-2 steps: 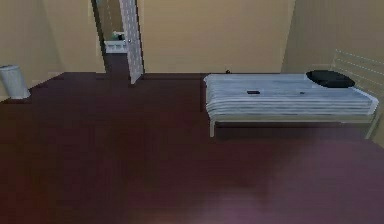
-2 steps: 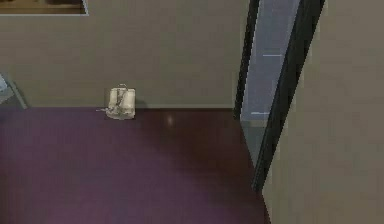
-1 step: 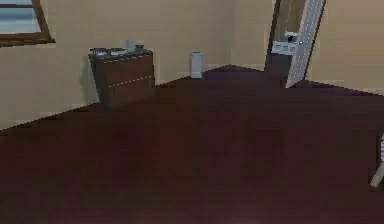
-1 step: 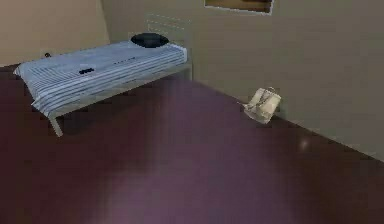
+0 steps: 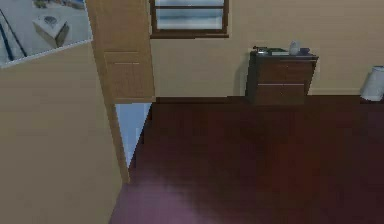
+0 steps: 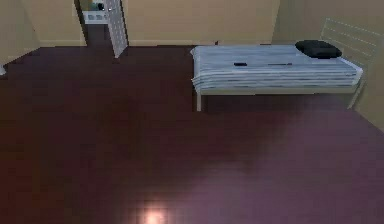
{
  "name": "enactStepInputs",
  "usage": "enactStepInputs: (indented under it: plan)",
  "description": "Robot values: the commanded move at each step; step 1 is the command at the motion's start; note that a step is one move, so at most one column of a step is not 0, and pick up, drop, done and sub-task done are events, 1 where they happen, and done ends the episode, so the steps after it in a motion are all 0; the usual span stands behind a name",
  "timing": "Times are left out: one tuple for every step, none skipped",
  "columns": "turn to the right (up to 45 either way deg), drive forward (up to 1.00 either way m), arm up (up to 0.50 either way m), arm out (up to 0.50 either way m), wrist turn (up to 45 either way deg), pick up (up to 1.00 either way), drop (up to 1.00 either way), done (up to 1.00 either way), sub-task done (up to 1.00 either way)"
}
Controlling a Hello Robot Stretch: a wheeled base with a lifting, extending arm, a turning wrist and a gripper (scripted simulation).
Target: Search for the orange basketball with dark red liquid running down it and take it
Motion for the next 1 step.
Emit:
enactStepInputs:
  plan:
    - [0.0, 1.00, 0.00, 0.00, 0.0, 0.00, 0.00, 0.00, 0.00]
